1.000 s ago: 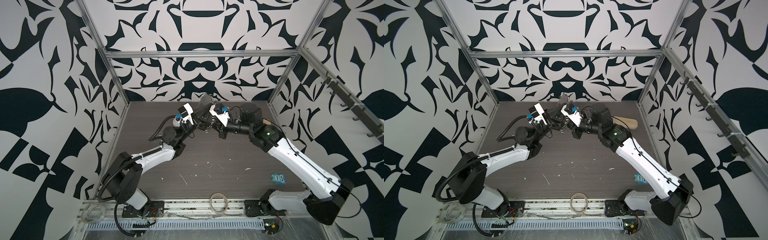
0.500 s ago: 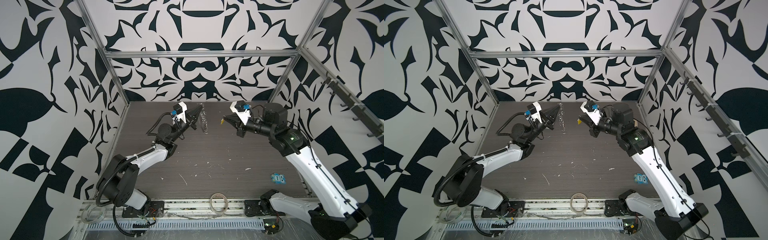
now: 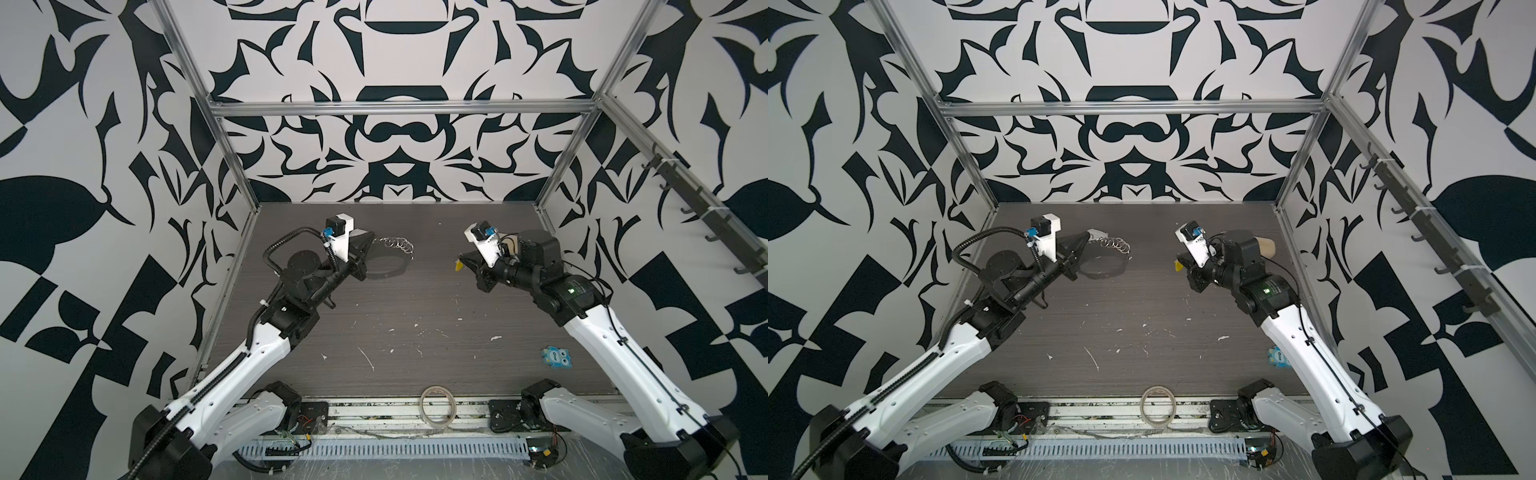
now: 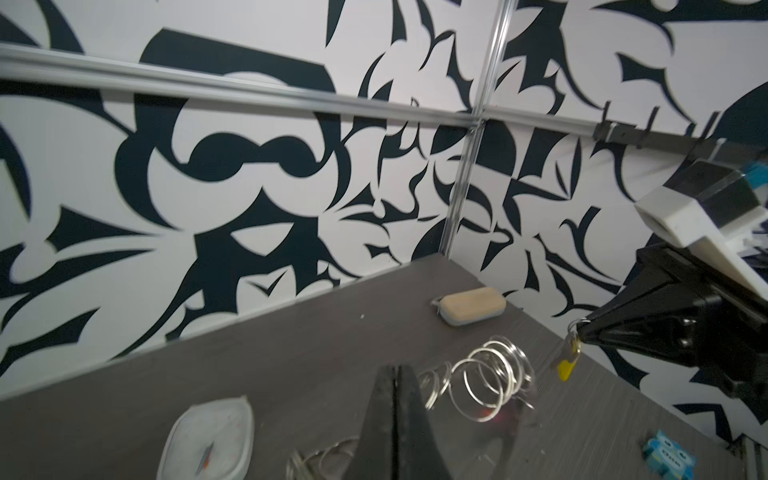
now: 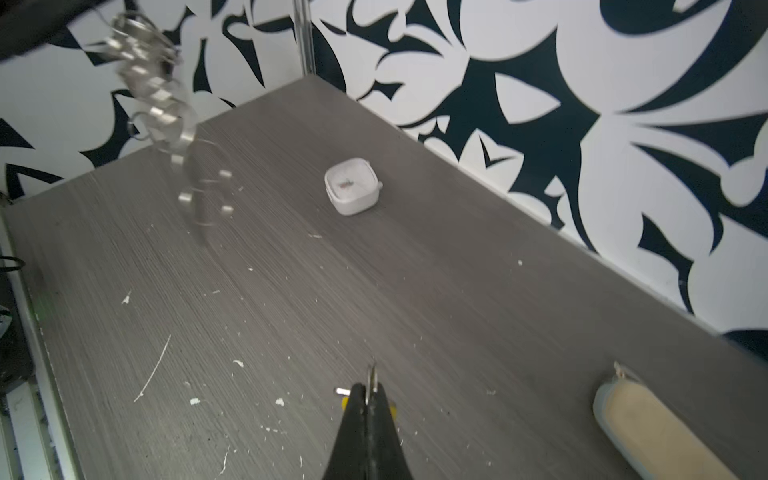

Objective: Remove the keys from the keyring
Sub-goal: 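Pull the yellow-tag key away with the right gripper while the left lowers the plate, then lower the key with the right gripper while the left sets down the plate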

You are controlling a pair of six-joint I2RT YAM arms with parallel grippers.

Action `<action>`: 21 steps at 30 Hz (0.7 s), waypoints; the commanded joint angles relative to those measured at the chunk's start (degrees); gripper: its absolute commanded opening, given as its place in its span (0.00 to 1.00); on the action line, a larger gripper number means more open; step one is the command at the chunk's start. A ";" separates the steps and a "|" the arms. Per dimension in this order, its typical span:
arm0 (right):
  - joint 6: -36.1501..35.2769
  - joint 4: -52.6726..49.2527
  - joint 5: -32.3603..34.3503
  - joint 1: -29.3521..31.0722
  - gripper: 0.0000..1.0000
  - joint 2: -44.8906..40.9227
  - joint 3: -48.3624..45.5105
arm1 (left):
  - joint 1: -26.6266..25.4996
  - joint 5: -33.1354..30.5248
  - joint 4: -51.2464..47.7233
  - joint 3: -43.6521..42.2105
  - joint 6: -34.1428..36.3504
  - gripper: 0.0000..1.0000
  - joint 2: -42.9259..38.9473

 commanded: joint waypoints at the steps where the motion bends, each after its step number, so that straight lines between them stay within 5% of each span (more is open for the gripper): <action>1: 6.06 2.38 4.65 -0.05 0.00 -1.89 -1.33 | -0.10 -7.89 -17.50 -0.21 -3.26 0.00 -4.31; 10: 8.53 2.46 5.31 -0.09 0.00 -6.04 -6.43 | -0.10 -11.01 -35.55 -1.73 -11.16 0.00 -11.48; 21: 9.53 -0.56 5.59 0.08 0.00 -11.02 -9.56 | -0.19 -11.75 -40.61 -8.54 -20.89 0.00 -13.86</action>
